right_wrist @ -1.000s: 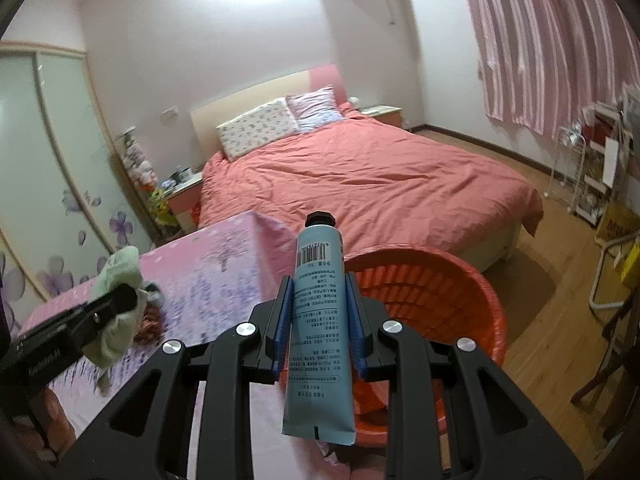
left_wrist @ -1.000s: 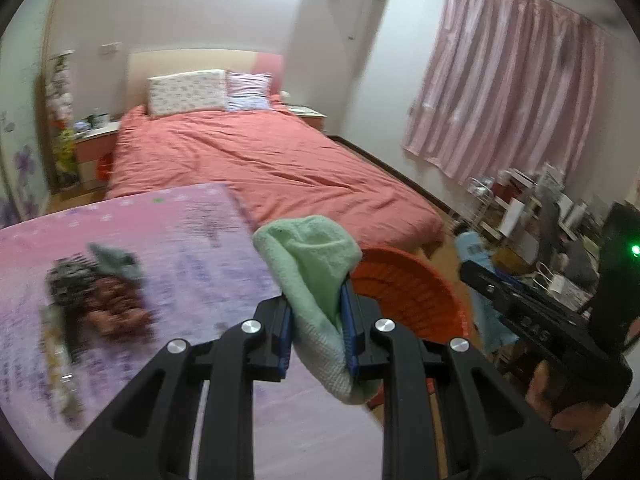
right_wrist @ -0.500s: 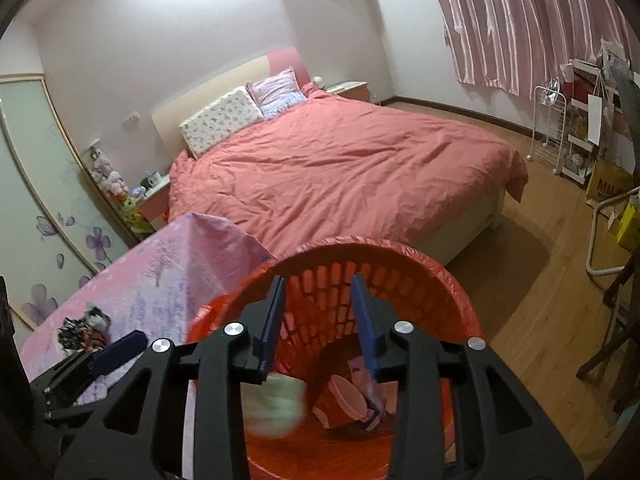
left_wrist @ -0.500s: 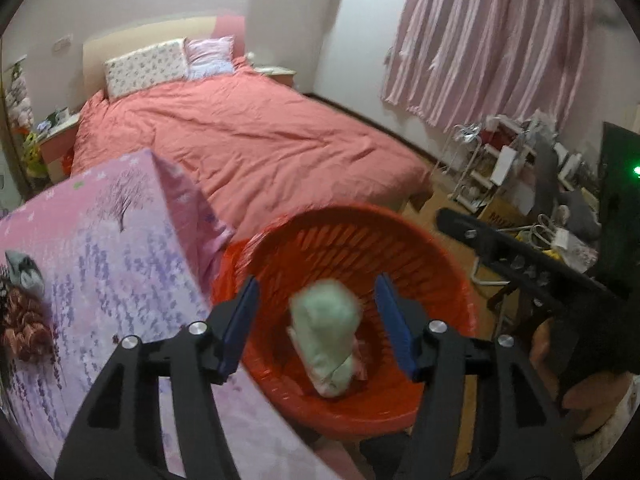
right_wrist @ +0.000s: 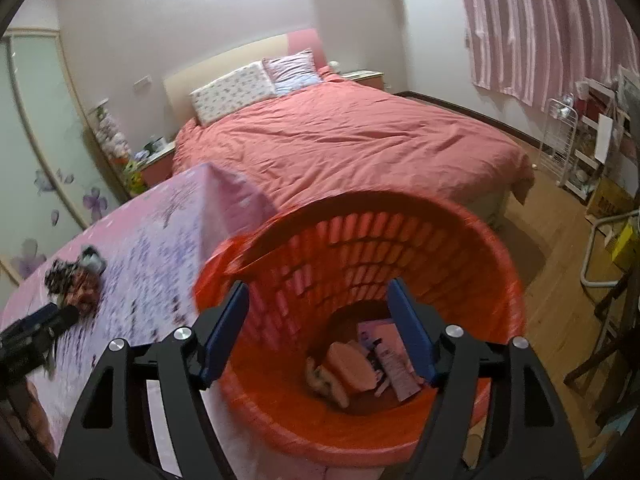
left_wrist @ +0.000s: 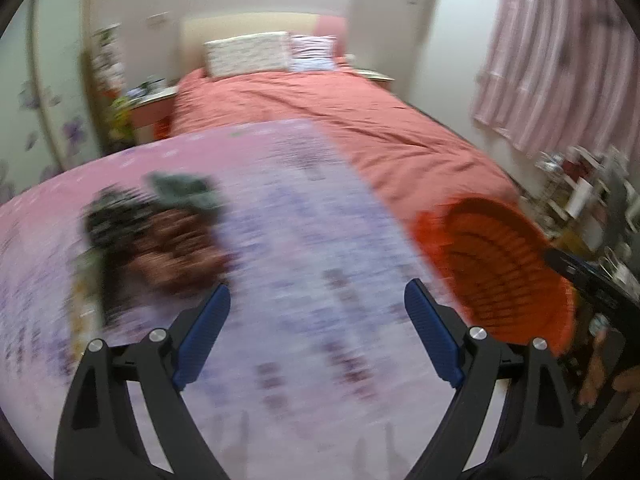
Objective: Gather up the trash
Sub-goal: 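Move the left tool to the yellow snack wrapper and grasp it, then grasp the brown plaid cloth with the right tool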
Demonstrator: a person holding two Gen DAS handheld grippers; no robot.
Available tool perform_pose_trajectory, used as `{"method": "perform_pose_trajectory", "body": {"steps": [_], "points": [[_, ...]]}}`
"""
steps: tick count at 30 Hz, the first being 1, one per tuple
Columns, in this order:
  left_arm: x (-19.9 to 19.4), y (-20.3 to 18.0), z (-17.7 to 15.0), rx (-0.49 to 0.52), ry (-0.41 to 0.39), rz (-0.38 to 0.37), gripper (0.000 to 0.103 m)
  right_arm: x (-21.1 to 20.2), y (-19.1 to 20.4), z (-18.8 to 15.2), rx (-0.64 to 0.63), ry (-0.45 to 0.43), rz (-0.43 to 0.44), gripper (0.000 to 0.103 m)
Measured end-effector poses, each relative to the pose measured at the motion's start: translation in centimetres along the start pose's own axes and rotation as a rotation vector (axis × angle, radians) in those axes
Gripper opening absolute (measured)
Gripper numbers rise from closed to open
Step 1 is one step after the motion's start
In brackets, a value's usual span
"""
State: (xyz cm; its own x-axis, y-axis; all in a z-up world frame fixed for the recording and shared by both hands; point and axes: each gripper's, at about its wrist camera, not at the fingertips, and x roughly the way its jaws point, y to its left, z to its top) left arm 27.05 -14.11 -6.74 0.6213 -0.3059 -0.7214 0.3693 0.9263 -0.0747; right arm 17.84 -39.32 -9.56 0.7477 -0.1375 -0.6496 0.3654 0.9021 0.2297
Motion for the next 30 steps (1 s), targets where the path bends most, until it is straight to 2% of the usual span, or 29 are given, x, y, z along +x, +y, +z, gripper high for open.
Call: {"method": "perform_pose_trajectory", "body": {"steps": [4, 6, 8, 10, 14, 15, 19, 26, 30], "points": [[-1.3, 6.8, -0.8, -0.086, -0.007, 0.133, 0.087, -0.3, 3.0, -1.2, -0.061, 0.003, 0.001, 0.078], [-1.8, 9.7, -1.2, -0.143, -0.007, 0.169, 0.086, -0.6, 4.5, -1.8, -0.103, -0.001, 0.005, 0.078], [-1.7, 12.5, -1.5, -0.195, 0.005, 0.195, 0.081, -0.7, 6.1, -2.4, -0.143, 0.0, 0.012, 0.078], [-1.0, 14.6, -2.0, -0.232, 0.042, 0.208, 0.07, -0.6, 7.3, -2.7, -0.166, 0.011, 0.021, 0.078], [0.4, 15.7, -2.5, -0.244, 0.085, 0.217, 0.061, -0.1, 9.0, -3.3, -0.187, 0.045, 0.05, 0.078], [0.8, 15.9, -2.5, -0.243, 0.095, 0.23, 0.053, -0.1, 9.3, -3.4, -0.191, 0.051, 0.054, 0.078], [0.7, 16.5, -2.7, -0.24, 0.09, 0.283, 0.04, -0.2, 10.9, -4.0, -0.216, 0.064, 0.064, 0.078], [-0.7, 21.8, -3.9, -0.294, 0.084, 0.386, 0.04, 0.4, 13.5, -4.9, -0.242, 0.088, 0.101, 0.078], [-1.5, 24.1, -4.3, -0.323, 0.076, 0.387, 0.04, 1.3, 16.1, -5.2, -0.26, 0.11, 0.135, 0.078]]}}
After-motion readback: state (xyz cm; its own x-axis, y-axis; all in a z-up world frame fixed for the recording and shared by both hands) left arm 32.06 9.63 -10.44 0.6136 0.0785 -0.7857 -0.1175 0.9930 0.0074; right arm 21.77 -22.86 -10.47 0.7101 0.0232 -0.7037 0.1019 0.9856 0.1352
